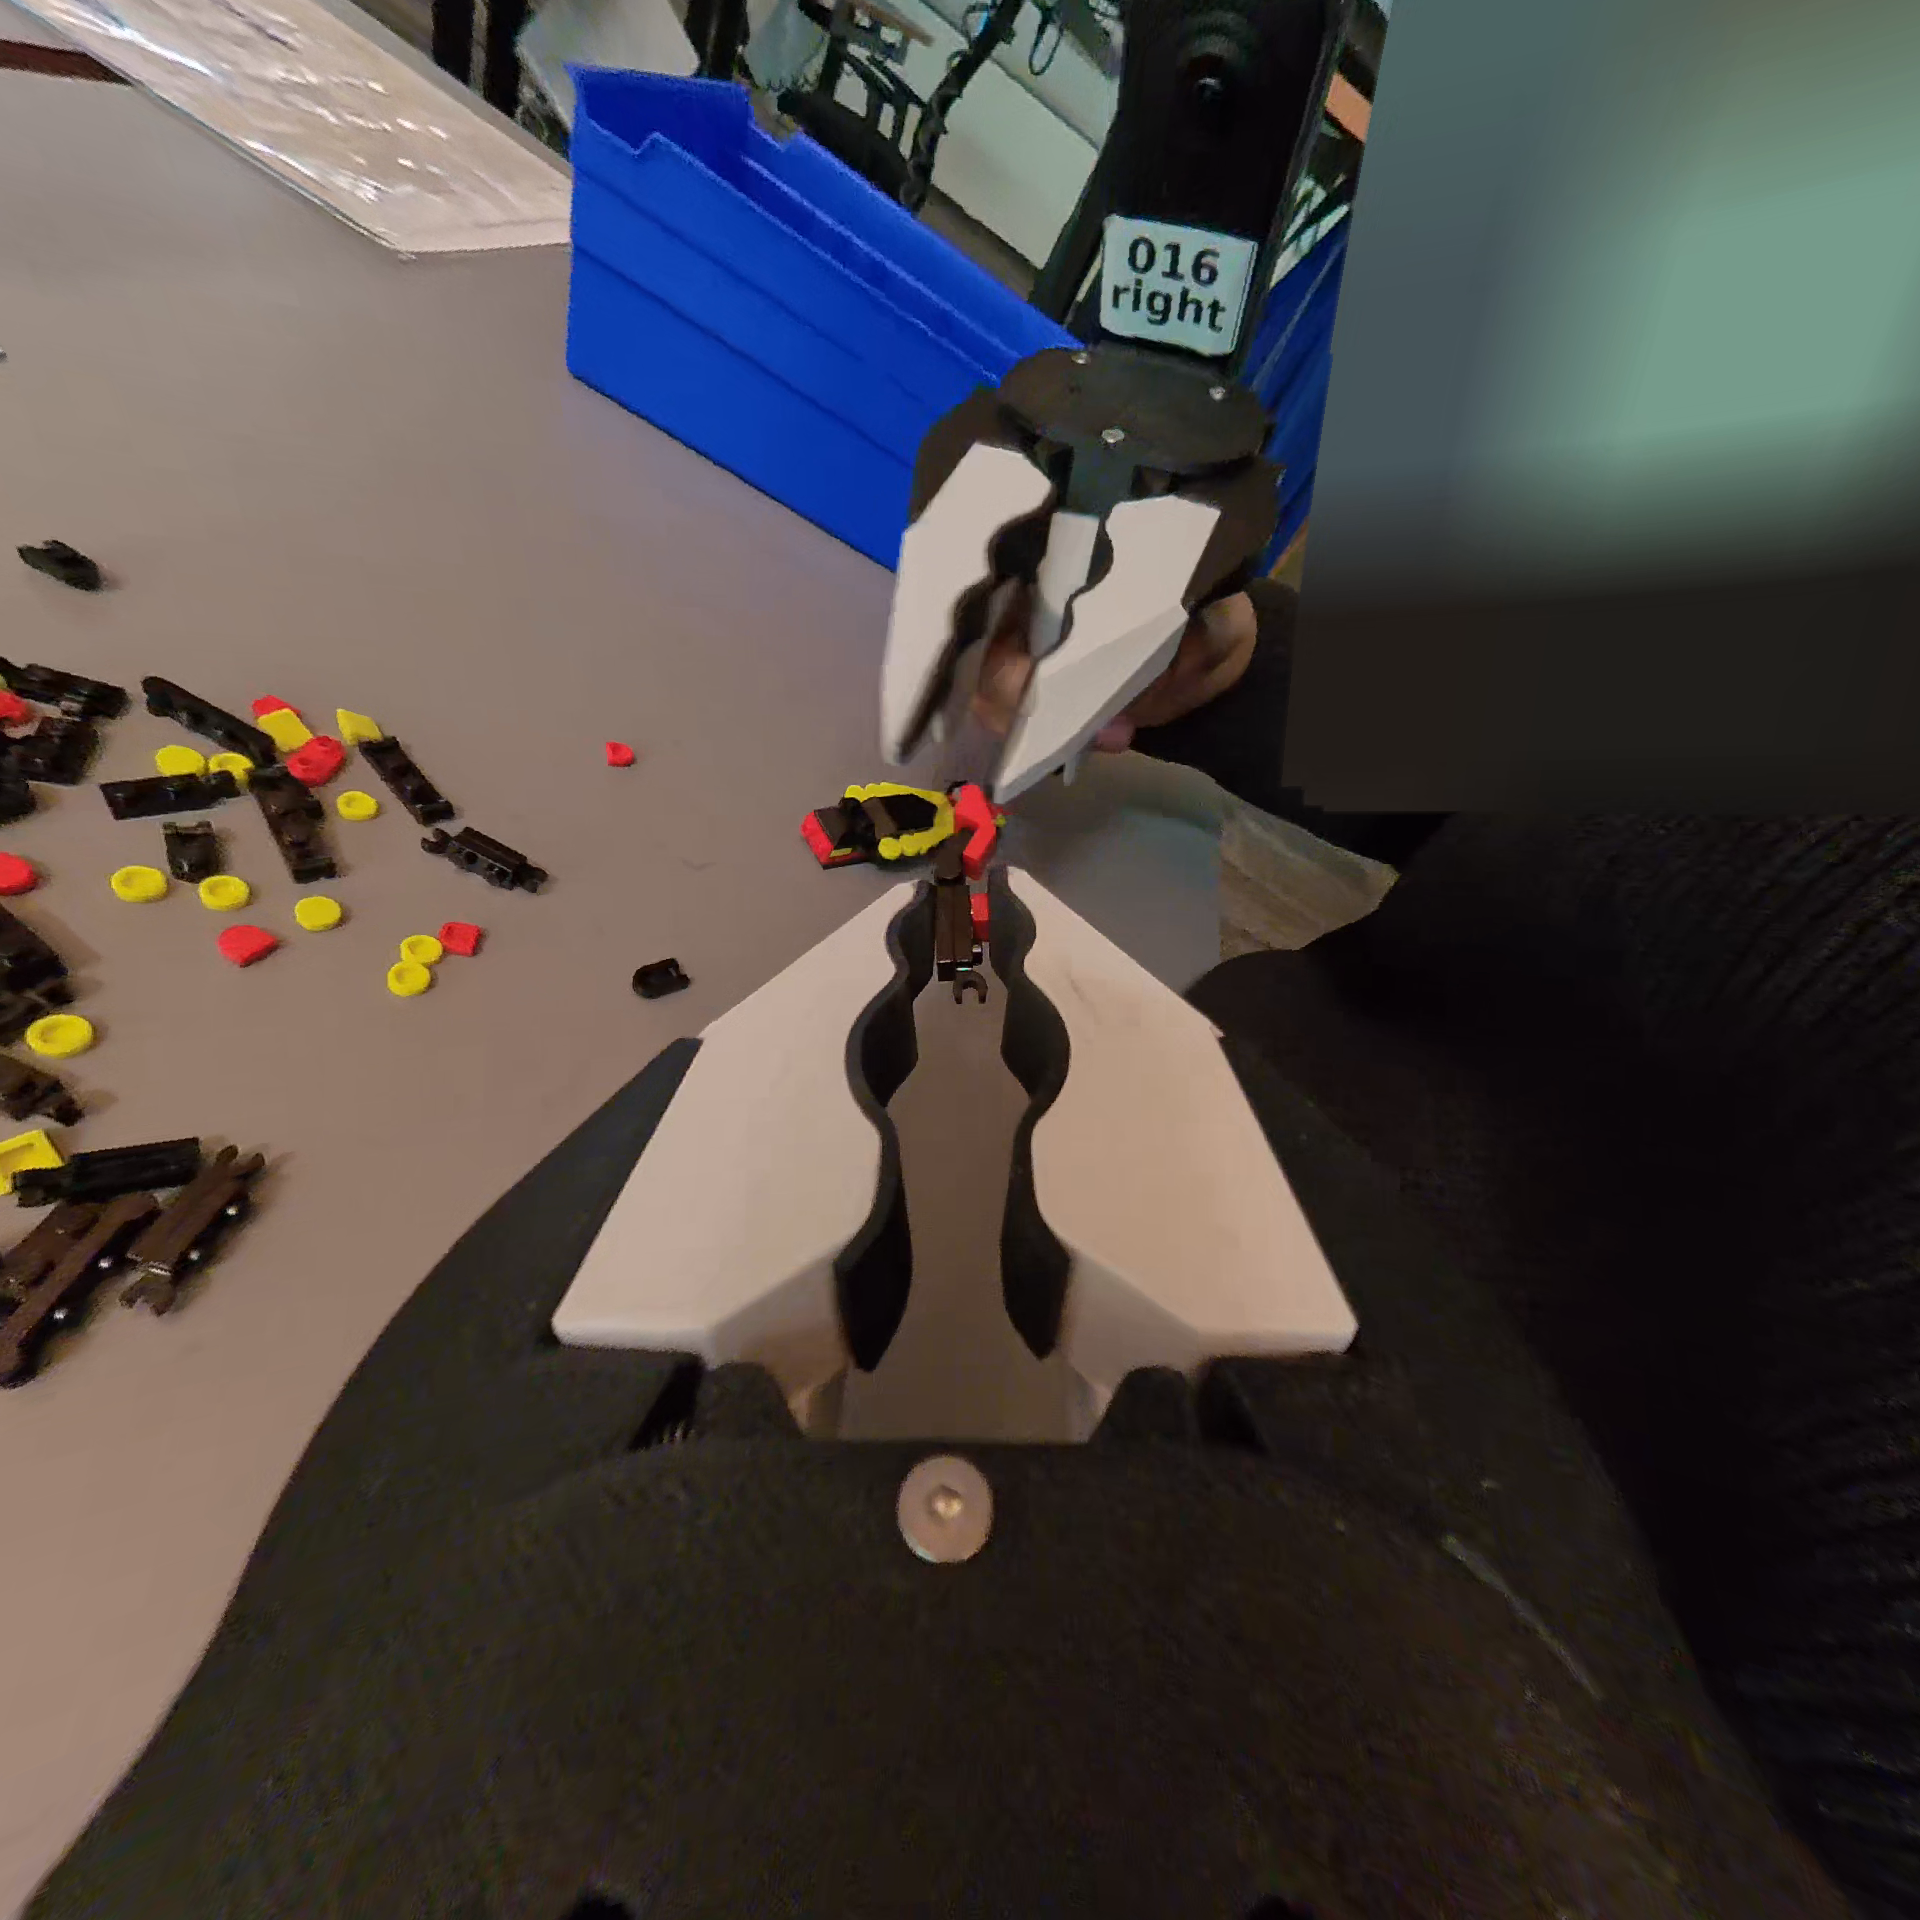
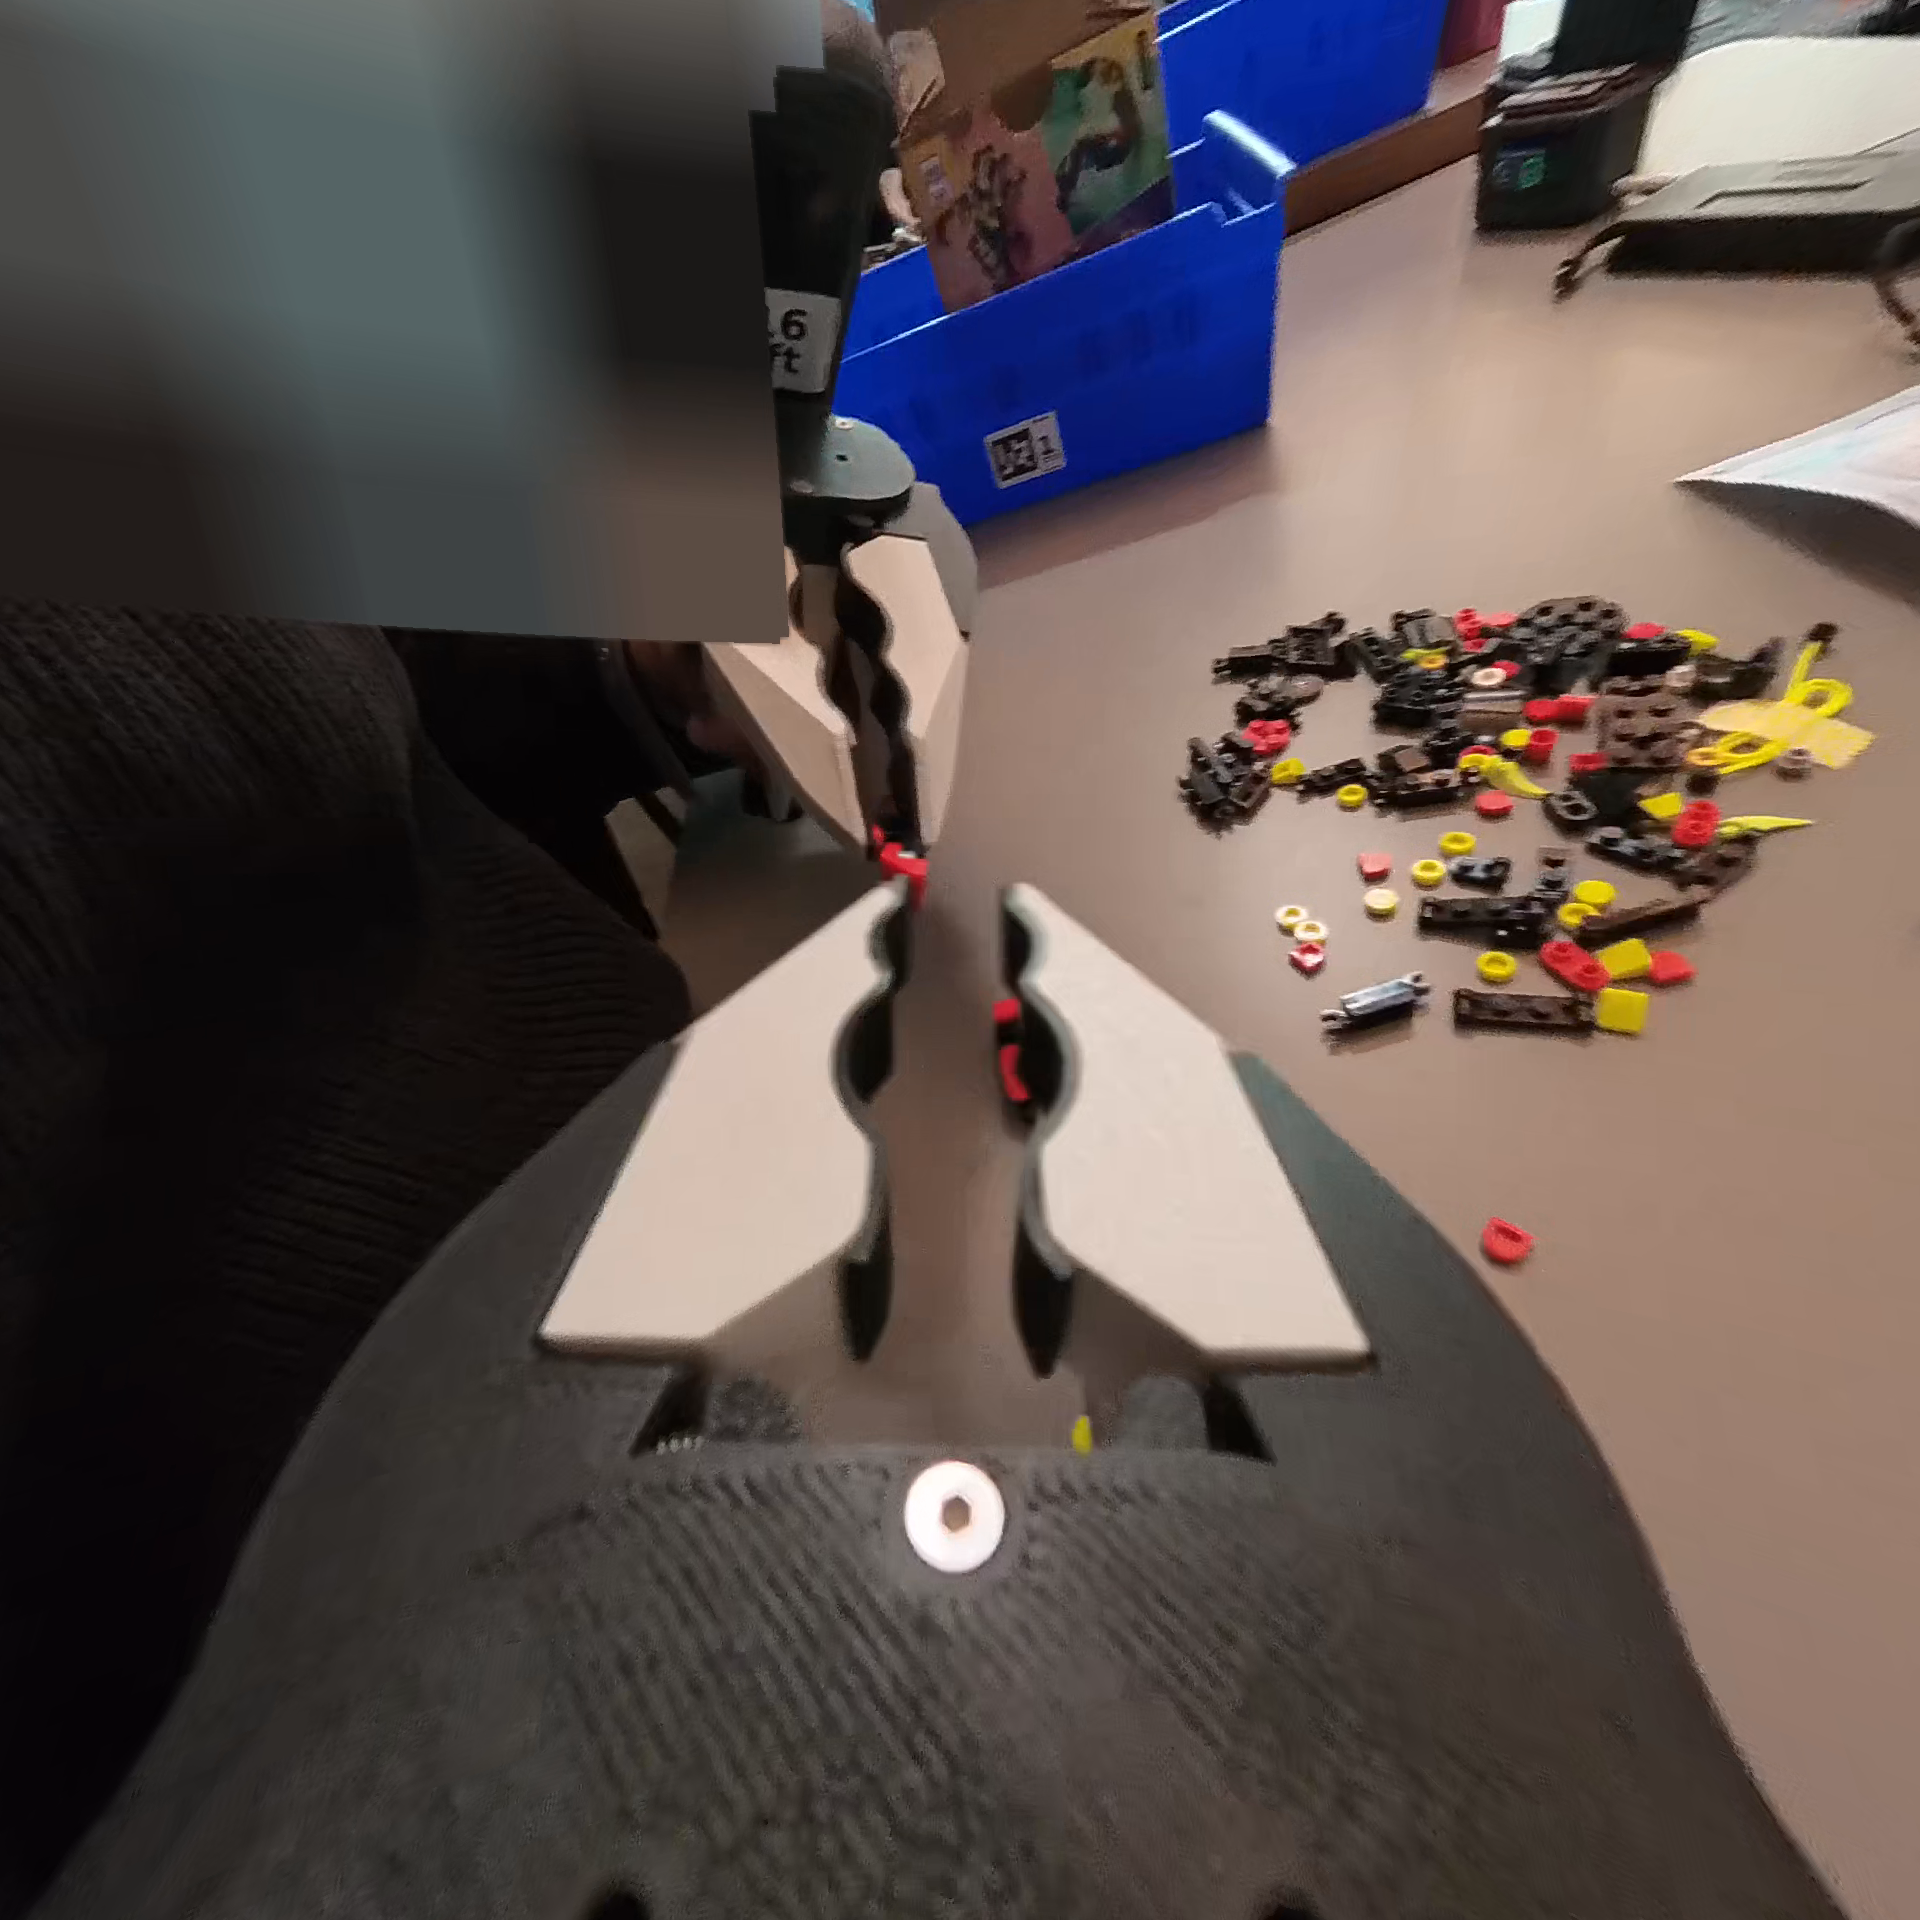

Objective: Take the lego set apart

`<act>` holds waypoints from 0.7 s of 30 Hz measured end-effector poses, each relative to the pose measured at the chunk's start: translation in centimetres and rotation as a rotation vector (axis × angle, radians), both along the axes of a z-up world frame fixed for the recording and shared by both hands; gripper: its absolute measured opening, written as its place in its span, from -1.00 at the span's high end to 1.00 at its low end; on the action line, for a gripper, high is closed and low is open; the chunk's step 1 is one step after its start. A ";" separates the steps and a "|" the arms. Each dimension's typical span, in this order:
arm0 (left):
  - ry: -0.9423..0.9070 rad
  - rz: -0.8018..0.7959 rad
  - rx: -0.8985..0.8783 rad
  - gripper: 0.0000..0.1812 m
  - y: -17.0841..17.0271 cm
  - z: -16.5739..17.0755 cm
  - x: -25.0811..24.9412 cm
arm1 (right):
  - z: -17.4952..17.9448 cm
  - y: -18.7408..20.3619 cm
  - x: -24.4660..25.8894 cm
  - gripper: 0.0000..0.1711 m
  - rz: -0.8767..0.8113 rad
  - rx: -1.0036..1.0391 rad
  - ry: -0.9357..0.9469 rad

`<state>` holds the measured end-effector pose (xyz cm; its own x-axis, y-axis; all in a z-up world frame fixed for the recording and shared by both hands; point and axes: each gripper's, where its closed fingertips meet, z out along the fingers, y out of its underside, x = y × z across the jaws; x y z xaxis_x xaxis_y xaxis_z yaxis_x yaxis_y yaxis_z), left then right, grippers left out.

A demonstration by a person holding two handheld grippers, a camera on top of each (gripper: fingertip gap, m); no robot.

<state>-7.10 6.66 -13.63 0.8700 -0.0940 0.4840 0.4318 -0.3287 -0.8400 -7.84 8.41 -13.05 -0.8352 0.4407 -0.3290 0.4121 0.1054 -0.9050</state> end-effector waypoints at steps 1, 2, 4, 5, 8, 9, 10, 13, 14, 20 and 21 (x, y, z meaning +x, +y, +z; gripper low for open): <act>-0.020 -0.001 0.010 0.92 0.0 0.2 0.0 | 0.0 -0.1 0.1 0.68 0.004 0.000 0.002; -0.036 -0.006 0.020 0.92 0.0 0.4 0.1 | 0.0 -0.4 0.4 0.65 0.026 -0.007 -0.005; -0.044 -0.021 0.013 0.92 0.1 0.3 0.4 | 0.0 -1.2 0.8 0.57 0.051 -0.022 -0.022; -0.040 -0.031 0.007 0.92 0.1 0.2 0.7 | -0.2 -1.6 1.0 0.58 0.067 -0.024 -0.035; -0.047 -0.055 0.014 0.92 0.2 0.3 1.2 | -0.1 -2.2 1.6 0.84 0.101 -0.049 -0.046; -0.047 -0.057 0.019 0.92 0.2 0.4 1.2 | 0.2 -2.2 1.6 0.91 0.105 -0.070 -0.038; -0.050 -0.061 0.028 0.92 0.1 0.6 1.3 | 0.3 -2.3 1.7 0.91 0.111 -0.084 -0.042; -0.061 -0.086 0.046 0.92 0.0 0.9 1.6 | 0.8 -2.4 2.0 0.91 0.134 -0.127 -0.064; -0.061 -0.093 0.049 0.91 -0.1 1.0 1.7 | 0.9 -2.4 2.1 0.91 0.140 -0.145 -0.077; -0.115 -0.110 0.157 0.89 -0.1 3.5 2.2 | 3.5 -2.2 2.4 0.92 0.192 -0.330 -0.171; -0.119 -0.129 0.159 0.89 -0.3 3.5 2.4 | 3.7 -1.9 2.4 0.92 0.196 -0.352 -0.181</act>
<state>-4.69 6.35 -10.12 0.7834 -0.2840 0.5528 0.4941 -0.2549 -0.8312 -5.45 6.51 -9.31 -0.8071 0.1147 -0.5791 0.5699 -0.1049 -0.8150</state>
